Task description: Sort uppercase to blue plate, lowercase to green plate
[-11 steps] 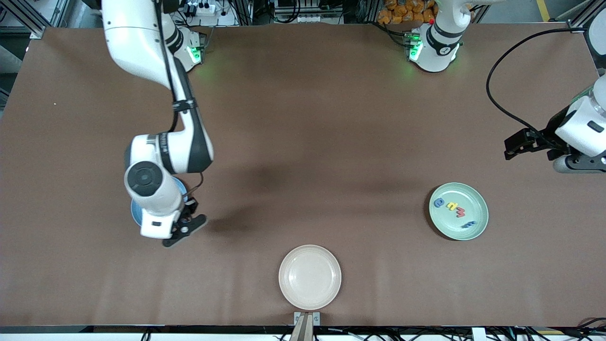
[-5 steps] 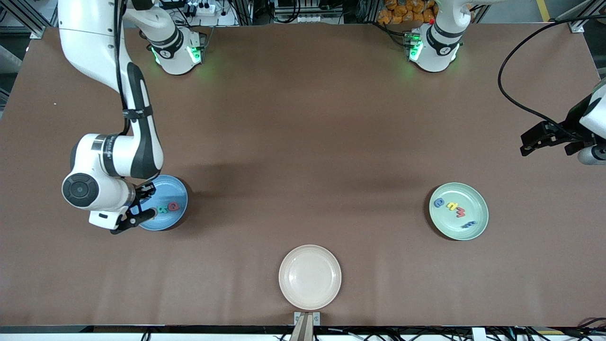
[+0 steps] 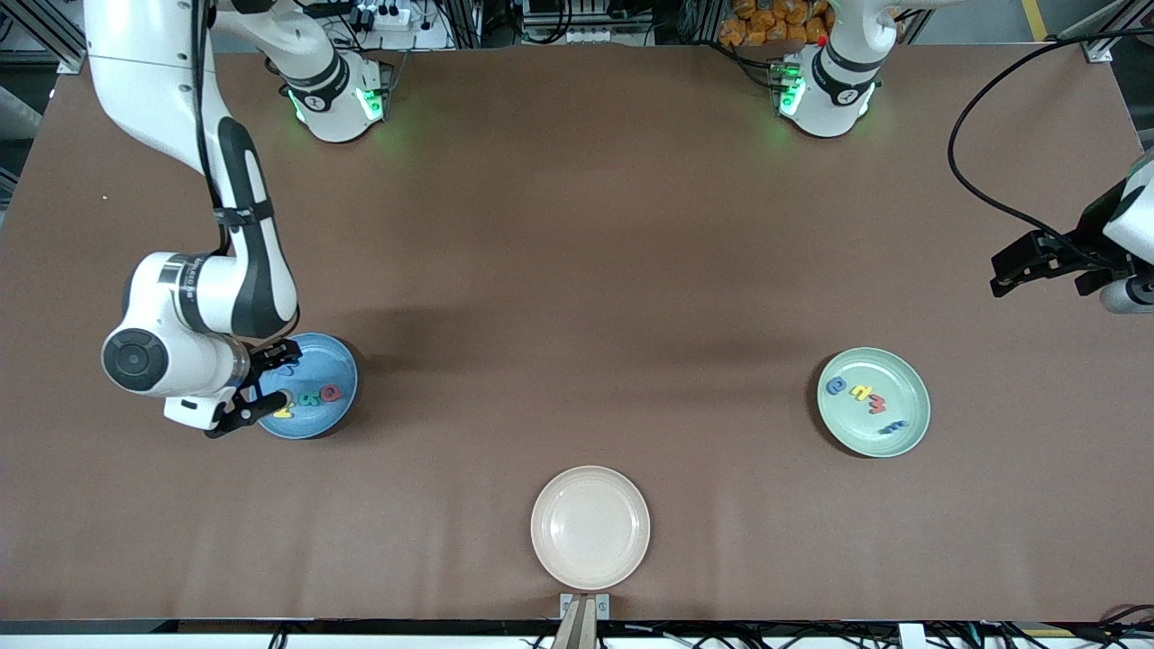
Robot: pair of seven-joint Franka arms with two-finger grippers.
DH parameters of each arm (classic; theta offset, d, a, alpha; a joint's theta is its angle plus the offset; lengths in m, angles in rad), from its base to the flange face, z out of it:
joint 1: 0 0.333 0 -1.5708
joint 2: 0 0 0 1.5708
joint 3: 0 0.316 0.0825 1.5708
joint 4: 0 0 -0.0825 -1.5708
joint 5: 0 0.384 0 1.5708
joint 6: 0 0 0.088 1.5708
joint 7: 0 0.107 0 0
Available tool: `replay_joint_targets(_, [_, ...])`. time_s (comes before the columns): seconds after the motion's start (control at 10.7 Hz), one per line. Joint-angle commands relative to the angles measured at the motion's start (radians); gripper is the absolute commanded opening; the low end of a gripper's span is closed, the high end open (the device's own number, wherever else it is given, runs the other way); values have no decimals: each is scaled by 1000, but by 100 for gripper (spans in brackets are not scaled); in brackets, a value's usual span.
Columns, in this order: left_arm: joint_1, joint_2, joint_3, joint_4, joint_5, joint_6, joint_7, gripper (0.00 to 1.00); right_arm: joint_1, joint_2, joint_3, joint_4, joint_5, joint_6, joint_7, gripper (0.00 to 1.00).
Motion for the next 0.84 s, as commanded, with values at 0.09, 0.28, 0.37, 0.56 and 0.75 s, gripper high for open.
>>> replay_joint_targets(0.09, [-2,-11,-1,0,20,-11,-8,100,-167,-174,163,-80,-40,74,8,100])
replay_joint_targets(0.28, [-2,-19,-1,0,19,-11,-6,100,-250,-255,236,-138,-40,124,11,100])
replay_joint_targets(0.37, [-2,-24,-1,0,19,-11,-5,100,-297,-292,281,-161,-40,140,40,100])
replay_joint_targets(0.56, [-2,-25,-1,0,20,-11,-5,100,-393,-390,385,-213,-50,135,98,100])
replay_joint_targets(0.75, [-1,-41,-1,0,17,-11,-5,100,-445,-473,434,-232,-51,116,166,100])
